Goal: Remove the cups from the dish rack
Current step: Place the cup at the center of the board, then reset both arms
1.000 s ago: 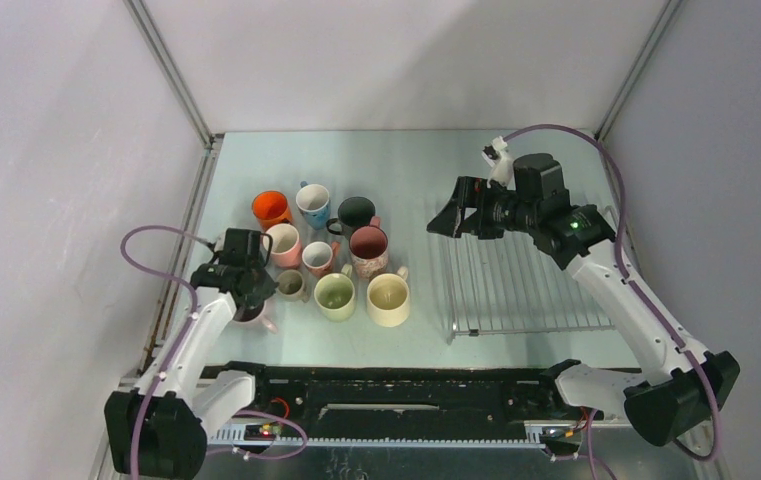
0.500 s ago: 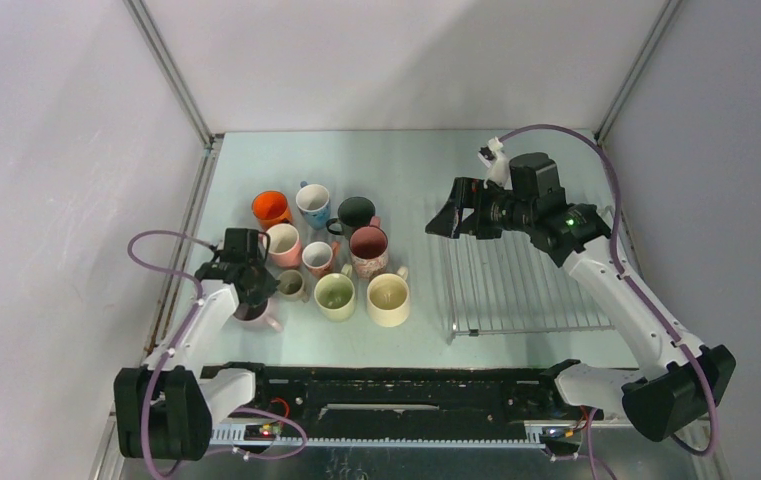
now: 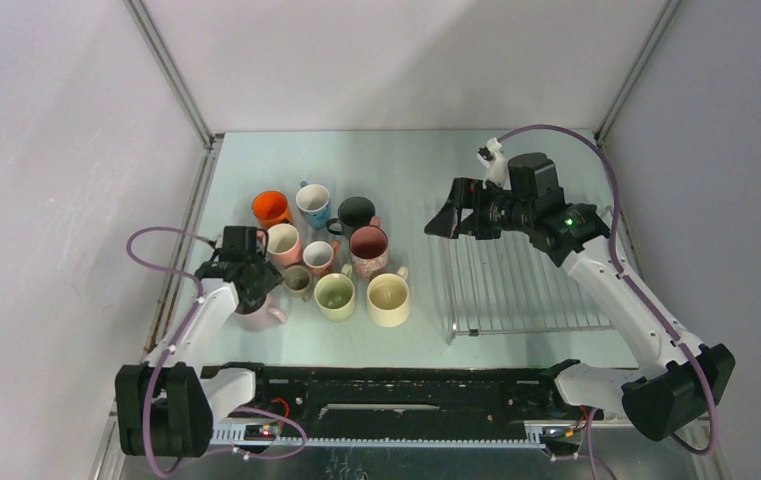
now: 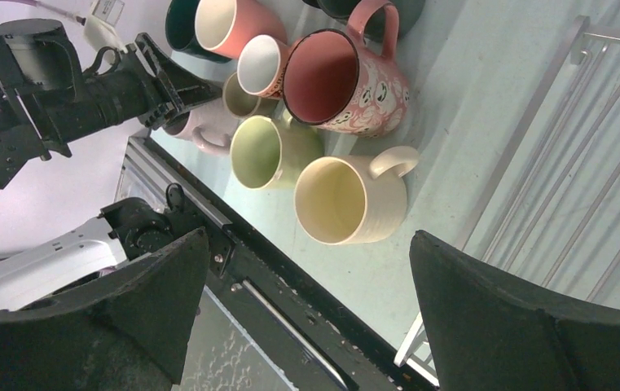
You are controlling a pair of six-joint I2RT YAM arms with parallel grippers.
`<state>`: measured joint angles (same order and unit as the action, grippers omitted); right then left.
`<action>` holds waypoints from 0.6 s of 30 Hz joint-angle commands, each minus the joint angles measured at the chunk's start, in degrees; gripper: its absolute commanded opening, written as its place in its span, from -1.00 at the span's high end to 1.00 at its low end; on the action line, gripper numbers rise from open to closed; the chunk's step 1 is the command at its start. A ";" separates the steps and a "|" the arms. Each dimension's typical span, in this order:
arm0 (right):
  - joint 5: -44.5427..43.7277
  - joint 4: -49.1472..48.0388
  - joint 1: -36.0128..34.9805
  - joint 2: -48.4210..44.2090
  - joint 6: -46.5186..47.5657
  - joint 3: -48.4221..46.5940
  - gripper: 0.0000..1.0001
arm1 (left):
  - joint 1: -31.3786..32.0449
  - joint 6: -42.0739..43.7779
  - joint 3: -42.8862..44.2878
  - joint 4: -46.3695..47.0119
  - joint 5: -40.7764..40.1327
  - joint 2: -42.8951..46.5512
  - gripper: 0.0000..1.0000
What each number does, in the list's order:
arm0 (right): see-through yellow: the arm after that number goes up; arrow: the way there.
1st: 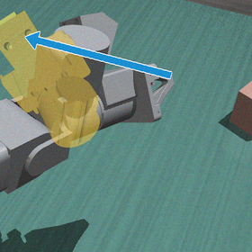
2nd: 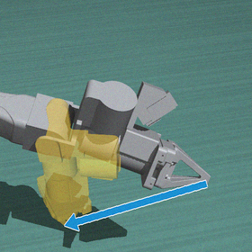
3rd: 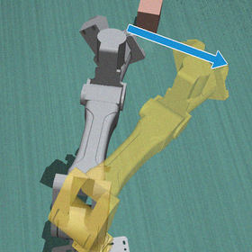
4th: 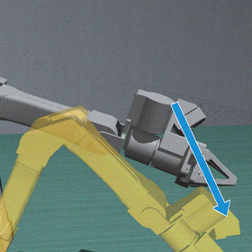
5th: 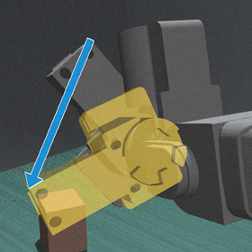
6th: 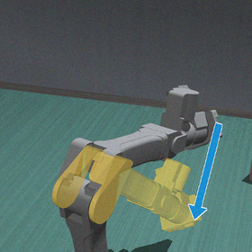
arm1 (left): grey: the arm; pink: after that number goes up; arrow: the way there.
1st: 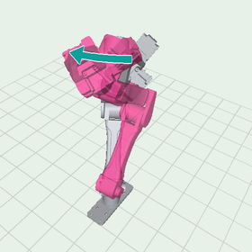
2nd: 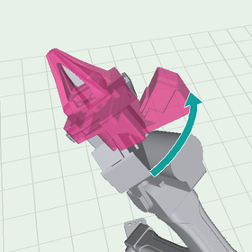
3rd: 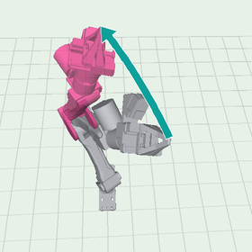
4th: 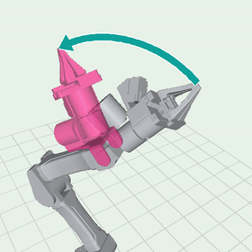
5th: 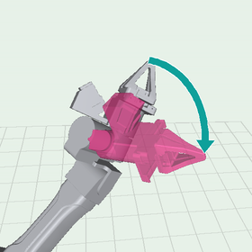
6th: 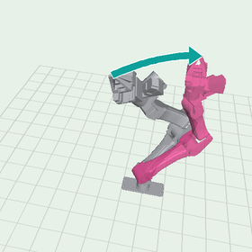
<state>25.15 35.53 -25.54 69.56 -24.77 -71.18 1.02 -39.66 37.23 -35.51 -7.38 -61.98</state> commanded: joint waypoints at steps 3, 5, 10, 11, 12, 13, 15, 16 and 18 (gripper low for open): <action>-0.46 -0.55 -0.95 -0.46 -0.53 -0.06 -0.98 | -0.31 2.36 2.98 -2.75 -1.38 5.77 -0.37; -0.76 -0.72 -1.14 -0.49 -0.96 -0.02 -0.98 | -0.27 3.08 4.09 -4.21 -1.26 8.43 -0.52; -1.41 -0.99 -1.62 -0.55 -1.98 -0.05 -0.98 | -0.23 4.82 7.15 -7.08 0.25 13.87 -0.99; -1.80 -0.99 -1.66 -0.63 -2.21 -0.06 -0.99 | -0.15 5.18 8.05 -7.75 0.46 14.86 -1.00; -2.25 -1.04 -1.72 -0.65 -2.35 -0.06 -0.99 | -0.14 5.61 8.89 -8.28 0.88 15.54 -1.00; -2.55 -0.99 -1.82 -0.70 -2.58 -0.08 -0.99 | -0.02 6.17 9.96 -8.82 1.39 16.14 -1.00; -3.36 -0.92 -1.83 -0.78 -2.92 -0.02 -0.99 | 0.74 6.99 12.20 -9.87 2.06 16.99 -1.00; -3.69 -0.92 -1.86 -0.88 -3.03 -0.04 -0.99 | 1.38 7.35 13.43 -10.16 2.36 17.32 -1.00; -4.36 -0.93 -1.80 -1.04 -3.54 -0.02 -0.99 | 3.19 8.01 15.95 -10.41 2.73 17.66 -1.00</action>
<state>22.96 35.48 -26.81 69.54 -26.85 -71.18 1.87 -34.63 46.94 -44.36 -6.63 -45.65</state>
